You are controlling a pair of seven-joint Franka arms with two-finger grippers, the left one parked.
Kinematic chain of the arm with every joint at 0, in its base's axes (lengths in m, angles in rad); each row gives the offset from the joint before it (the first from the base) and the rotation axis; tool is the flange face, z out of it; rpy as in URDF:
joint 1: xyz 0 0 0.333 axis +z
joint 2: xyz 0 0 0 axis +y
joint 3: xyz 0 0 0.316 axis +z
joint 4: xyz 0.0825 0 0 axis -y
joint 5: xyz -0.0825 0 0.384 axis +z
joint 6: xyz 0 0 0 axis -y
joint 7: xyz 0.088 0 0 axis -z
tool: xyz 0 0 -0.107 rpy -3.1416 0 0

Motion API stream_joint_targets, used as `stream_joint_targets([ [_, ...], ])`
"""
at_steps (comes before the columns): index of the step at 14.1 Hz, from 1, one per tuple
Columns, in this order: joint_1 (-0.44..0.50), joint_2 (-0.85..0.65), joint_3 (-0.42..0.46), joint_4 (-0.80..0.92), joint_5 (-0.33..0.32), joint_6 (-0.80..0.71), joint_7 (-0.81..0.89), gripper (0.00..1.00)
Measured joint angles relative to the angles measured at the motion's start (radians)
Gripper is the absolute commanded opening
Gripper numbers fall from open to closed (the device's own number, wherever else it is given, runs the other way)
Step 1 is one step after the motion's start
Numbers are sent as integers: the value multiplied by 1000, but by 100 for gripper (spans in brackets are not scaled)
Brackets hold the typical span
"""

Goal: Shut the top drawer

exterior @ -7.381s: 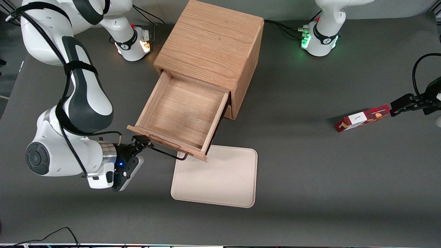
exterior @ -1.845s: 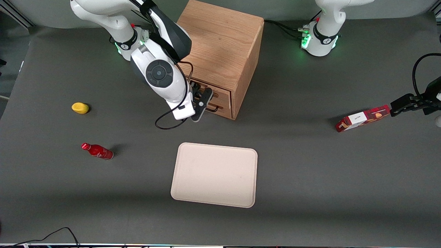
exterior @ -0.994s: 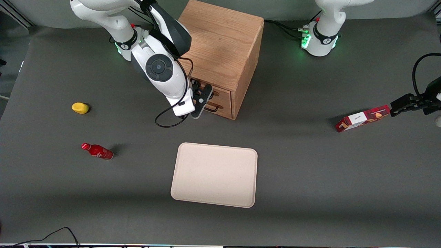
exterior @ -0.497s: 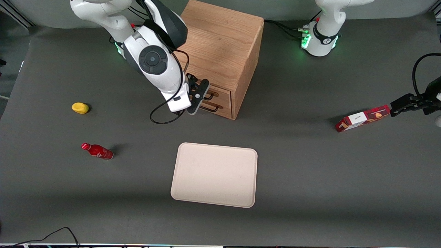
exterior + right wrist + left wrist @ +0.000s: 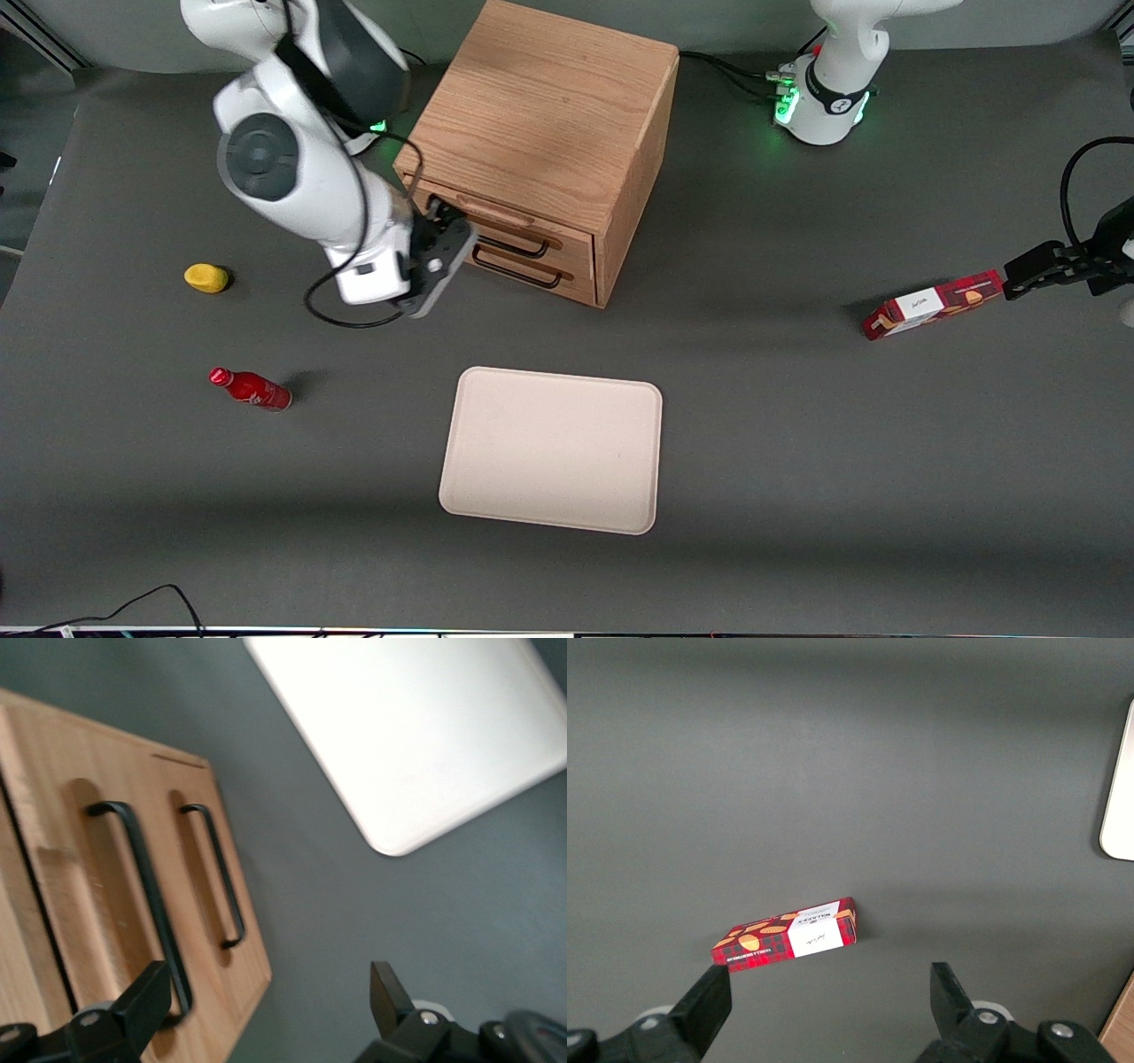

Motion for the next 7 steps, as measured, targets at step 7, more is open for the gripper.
stream_joint_targets([
  [7, -161, -133, -101, 1, -33, -25, 158, 100],
])
